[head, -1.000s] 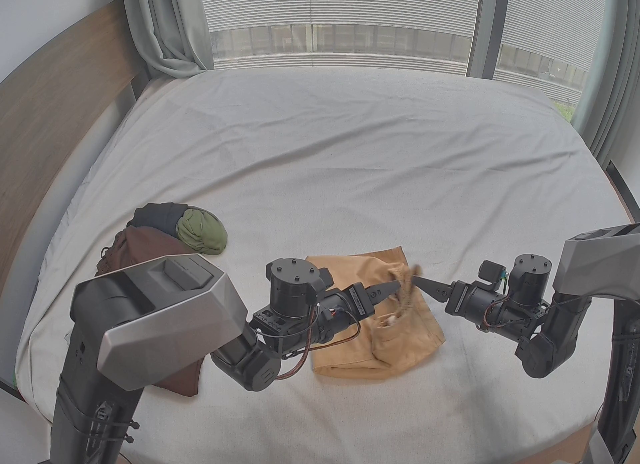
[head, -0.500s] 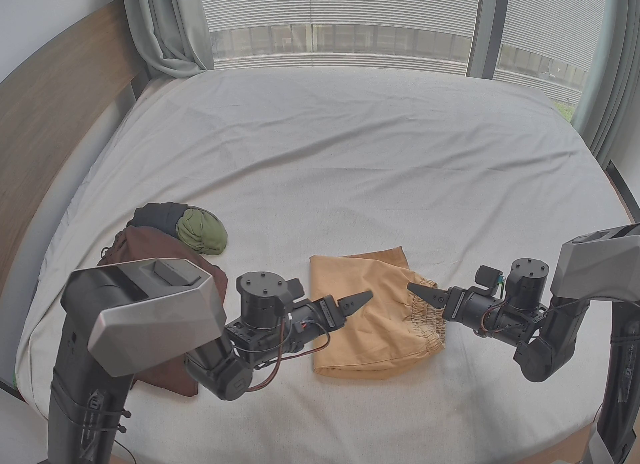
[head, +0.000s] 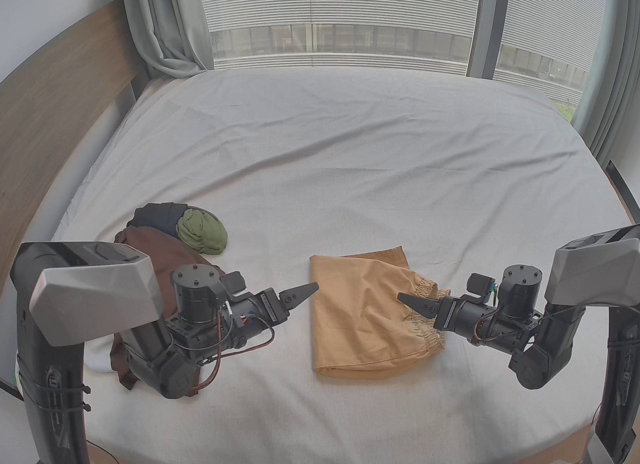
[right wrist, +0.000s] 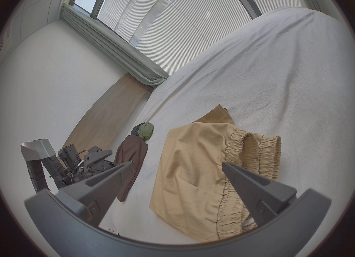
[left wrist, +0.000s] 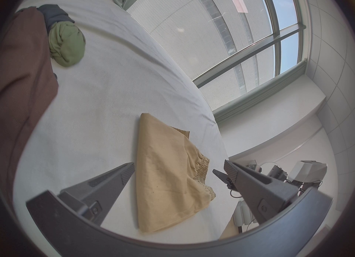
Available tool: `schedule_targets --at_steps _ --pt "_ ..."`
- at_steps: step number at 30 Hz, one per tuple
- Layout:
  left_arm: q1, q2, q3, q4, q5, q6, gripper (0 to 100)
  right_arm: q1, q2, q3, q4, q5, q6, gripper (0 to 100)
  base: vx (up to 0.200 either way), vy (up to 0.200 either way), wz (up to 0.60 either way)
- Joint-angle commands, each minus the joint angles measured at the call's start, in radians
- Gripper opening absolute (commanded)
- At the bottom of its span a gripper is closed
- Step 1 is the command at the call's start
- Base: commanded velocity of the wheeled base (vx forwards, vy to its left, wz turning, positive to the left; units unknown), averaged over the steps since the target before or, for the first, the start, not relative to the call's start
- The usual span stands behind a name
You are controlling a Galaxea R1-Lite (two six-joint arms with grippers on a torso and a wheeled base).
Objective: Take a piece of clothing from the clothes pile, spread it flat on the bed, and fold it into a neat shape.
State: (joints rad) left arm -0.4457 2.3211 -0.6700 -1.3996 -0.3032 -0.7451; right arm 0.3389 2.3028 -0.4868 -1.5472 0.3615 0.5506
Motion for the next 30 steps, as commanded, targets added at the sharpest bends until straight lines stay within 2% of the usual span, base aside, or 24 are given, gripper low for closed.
schedule_targets --at_steps 1,5,14,18,20,21,25,27,29,30 --pt "0.038 -0.072 0.078 -0.019 -0.022 0.020 100 0.017 0.001 0.004 -0.001 -0.003 0.000 100 0.000 0.000 0.00" --pt "0.079 -0.184 0.188 -0.009 -0.111 0.026 100 0.025 0.000 0.008 -0.001 -0.013 0.000 100 0.000 0.000 0.00" --pt "0.185 -0.261 0.302 -0.049 -0.171 0.087 100 0.051 -0.002 0.013 -0.001 -0.016 0.000 100 0.000 0.000 0.00" --pt "0.229 -0.249 0.346 -0.141 -0.188 0.109 100 0.060 0.000 0.027 -0.001 -0.016 -0.001 100 0.000 0.000 0.00" --pt "0.234 -0.250 0.383 -0.142 -0.192 0.194 100 0.058 -0.003 0.030 -0.001 -0.015 -0.003 100 0.000 0.000 0.00" --pt "0.234 -0.247 0.389 -0.142 -0.192 0.207 100 0.058 -0.005 0.030 -0.001 -0.015 -0.003 100 0.000 0.000 0.00" --pt "0.237 -0.220 0.440 -0.145 -0.180 0.403 100 0.058 -0.009 0.056 0.001 -0.015 -0.020 100 0.000 0.000 0.00" --pt "0.239 -0.215 0.466 -0.147 -0.169 0.504 100 0.055 -0.016 0.065 0.001 -0.018 -0.061 100 0.000 0.000 0.00" --pt "0.242 -0.216 0.489 -0.147 -0.162 0.564 100 0.052 -0.022 0.070 0.003 -0.021 -0.089 100 0.000 0.000 0.00" --pt "0.242 -0.220 0.509 -0.147 -0.157 0.633 100 0.045 -0.031 0.080 0.003 -0.021 -0.107 100 0.000 0.000 0.00"
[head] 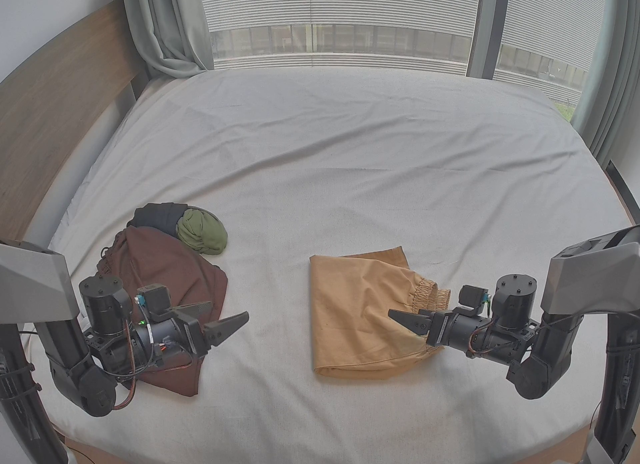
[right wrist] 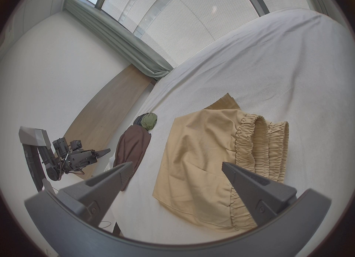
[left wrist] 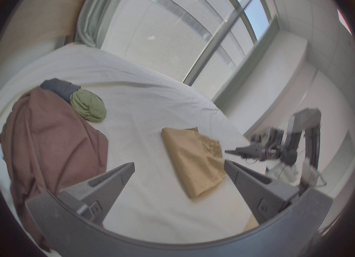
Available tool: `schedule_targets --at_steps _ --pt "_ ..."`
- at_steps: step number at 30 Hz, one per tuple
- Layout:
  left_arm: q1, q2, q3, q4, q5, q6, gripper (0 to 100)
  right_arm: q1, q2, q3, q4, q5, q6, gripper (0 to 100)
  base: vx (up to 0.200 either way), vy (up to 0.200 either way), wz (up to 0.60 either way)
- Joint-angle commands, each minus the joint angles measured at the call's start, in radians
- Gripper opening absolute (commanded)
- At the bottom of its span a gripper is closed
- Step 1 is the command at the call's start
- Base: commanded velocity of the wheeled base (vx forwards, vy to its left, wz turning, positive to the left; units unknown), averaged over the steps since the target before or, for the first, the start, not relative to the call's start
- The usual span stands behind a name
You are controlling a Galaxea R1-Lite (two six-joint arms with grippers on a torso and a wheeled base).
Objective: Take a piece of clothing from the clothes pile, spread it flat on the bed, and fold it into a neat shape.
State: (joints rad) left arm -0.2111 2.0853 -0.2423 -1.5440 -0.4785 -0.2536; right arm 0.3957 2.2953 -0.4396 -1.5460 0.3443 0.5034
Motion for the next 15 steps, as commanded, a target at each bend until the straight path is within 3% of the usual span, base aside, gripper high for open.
schedule_targets --at_steps 1,5,8,15 --pt "0.007 0.016 0.090 -0.002 0.021 0.174 100 -0.014 -0.027 0.041 0.003 -0.005 -0.065 100 0.000 0.000 0.00" --pt "0.004 0.012 0.132 -0.004 0.046 0.281 100 -0.038 -0.020 0.085 0.003 -0.004 -0.112 100 0.000 0.000 0.00" --pt "0.001 0.005 0.140 -0.004 0.051 0.287 100 -0.064 -0.011 0.105 0.003 -0.004 -0.161 100 0.000 0.000 0.00" --pt "0.002 0.001 0.163 -0.004 0.051 0.289 100 -0.123 0.075 0.099 0.003 -0.004 -0.184 100 0.000 0.000 0.00"
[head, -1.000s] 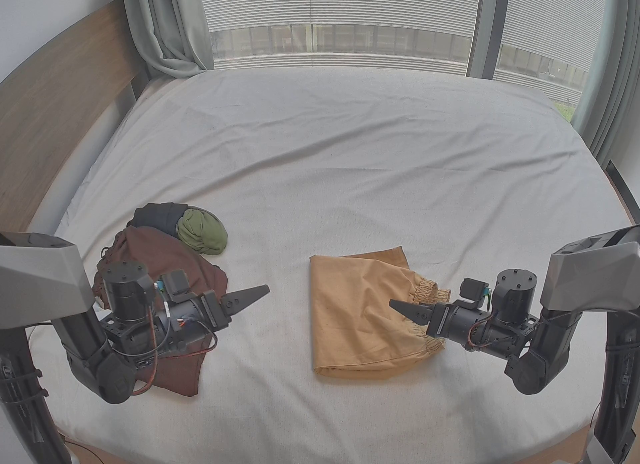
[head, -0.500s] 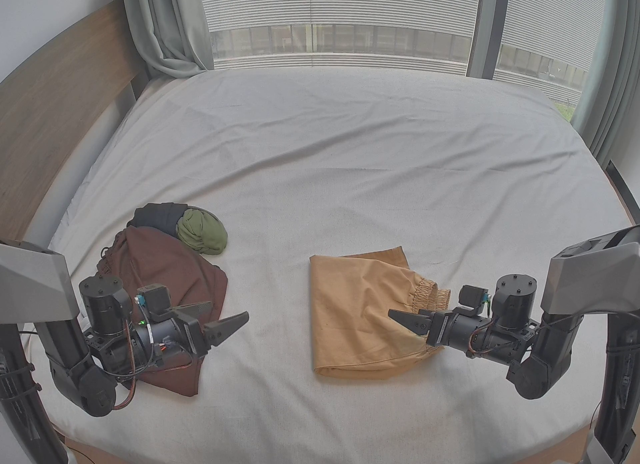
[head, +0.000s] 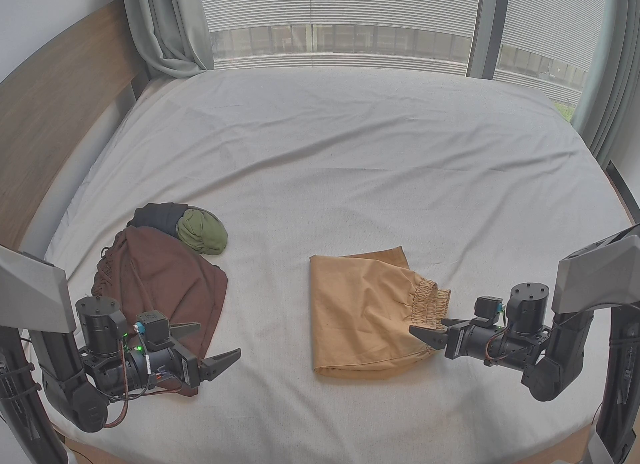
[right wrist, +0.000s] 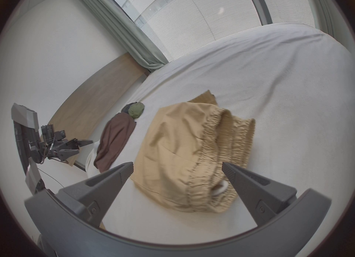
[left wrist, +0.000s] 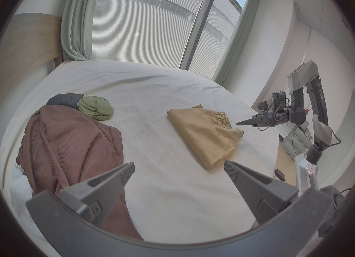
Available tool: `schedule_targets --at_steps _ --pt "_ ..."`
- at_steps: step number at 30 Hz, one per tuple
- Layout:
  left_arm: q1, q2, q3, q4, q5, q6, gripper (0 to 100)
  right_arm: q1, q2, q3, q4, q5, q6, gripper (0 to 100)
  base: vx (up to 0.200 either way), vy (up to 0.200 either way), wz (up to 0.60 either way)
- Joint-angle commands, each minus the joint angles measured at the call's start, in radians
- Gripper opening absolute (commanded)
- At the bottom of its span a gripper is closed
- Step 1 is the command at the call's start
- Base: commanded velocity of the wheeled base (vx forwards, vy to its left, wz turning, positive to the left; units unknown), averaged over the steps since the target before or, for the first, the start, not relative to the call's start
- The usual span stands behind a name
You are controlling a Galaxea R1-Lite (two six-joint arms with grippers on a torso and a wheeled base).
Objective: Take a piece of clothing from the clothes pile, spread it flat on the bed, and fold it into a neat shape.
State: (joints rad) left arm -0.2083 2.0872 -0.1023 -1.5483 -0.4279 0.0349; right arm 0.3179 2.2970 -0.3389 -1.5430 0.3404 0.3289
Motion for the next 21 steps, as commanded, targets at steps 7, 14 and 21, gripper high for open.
schedule_targets --at_steps 7,14,21 --pt "-0.006 0.007 0.036 0.001 -0.003 -0.001 100 -0.056 0.159 -0.032 0.000 -0.001 -0.011 100 0.000 0.000 0.00" --pt "-0.008 0.017 0.038 0.001 -0.005 -0.001 100 -0.065 0.243 -0.080 0.000 -0.001 -0.011 100 0.000 0.000 0.00" --pt "-0.011 0.016 0.047 0.001 -0.006 0.000 100 -0.065 0.291 -0.152 -0.002 0.002 -0.001 100 0.000 0.000 0.00"
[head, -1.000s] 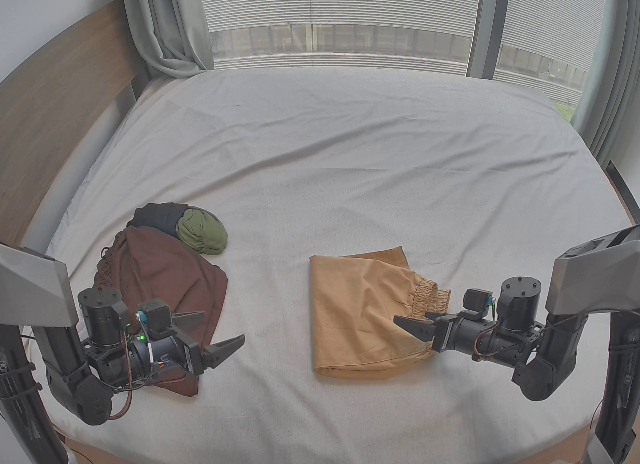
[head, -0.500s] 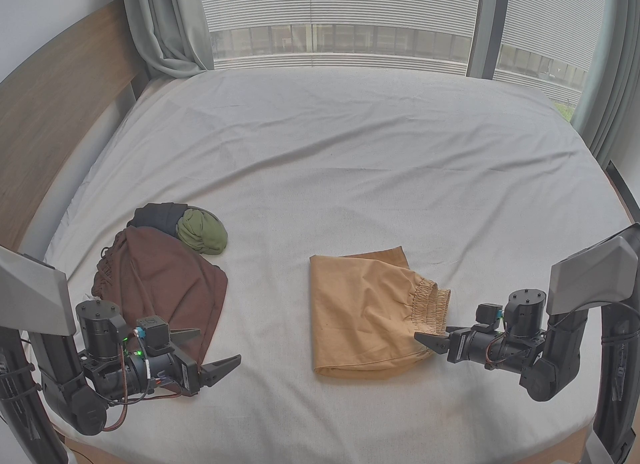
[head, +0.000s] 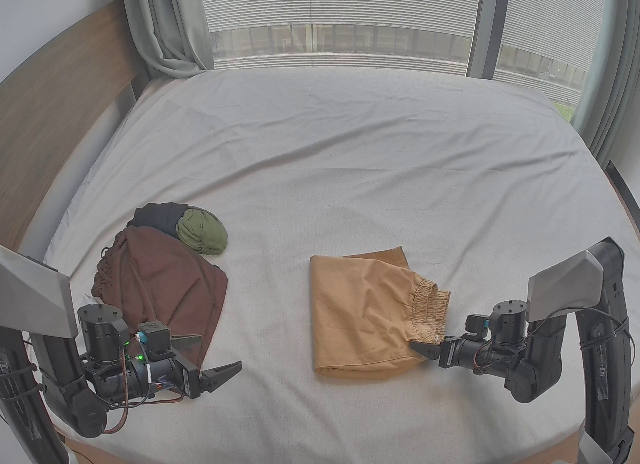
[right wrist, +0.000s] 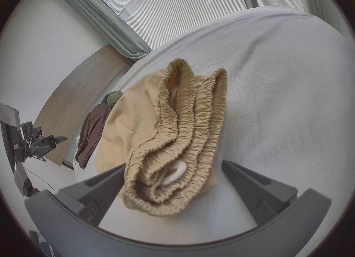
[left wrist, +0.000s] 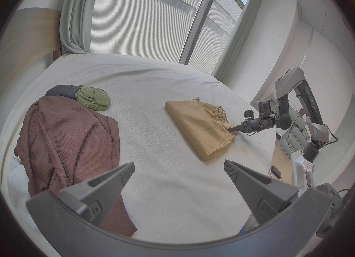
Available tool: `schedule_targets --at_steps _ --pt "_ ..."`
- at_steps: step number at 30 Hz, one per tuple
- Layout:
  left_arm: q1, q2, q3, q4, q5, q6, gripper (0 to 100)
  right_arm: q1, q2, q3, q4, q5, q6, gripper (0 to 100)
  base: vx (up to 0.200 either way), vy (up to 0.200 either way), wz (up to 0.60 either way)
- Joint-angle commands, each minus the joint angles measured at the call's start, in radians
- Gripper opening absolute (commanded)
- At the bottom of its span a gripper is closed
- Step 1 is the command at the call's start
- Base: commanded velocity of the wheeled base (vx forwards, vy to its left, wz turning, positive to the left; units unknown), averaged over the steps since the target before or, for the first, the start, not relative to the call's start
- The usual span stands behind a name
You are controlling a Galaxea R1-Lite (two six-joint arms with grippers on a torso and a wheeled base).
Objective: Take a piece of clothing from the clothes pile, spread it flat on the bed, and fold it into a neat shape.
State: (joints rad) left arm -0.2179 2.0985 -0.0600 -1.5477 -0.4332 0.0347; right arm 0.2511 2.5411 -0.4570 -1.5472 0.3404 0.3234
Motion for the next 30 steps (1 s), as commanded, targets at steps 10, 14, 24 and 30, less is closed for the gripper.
schedule_targets --at_steps 10,14,24,30 --pt "-0.005 0.000 0.006 0.000 -0.001 -0.001 100 0.060 0.056 -0.088 -0.001 0.006 0.069 100 0.000 0.000 0.00" --pt "-0.005 -0.003 0.006 0.000 -0.001 -0.001 100 0.088 0.054 -0.094 -0.002 0.009 0.106 100 0.000 0.000 0.00" --pt "-0.005 0.000 0.008 0.000 -0.001 -0.001 100 0.089 0.064 -0.121 -0.005 0.006 0.115 0 0.000 0.000 0.00" --pt "-0.005 0.000 0.009 0.000 -0.001 -0.001 100 0.089 0.064 -0.121 -0.005 0.006 0.114 0 0.000 0.000 0.00"
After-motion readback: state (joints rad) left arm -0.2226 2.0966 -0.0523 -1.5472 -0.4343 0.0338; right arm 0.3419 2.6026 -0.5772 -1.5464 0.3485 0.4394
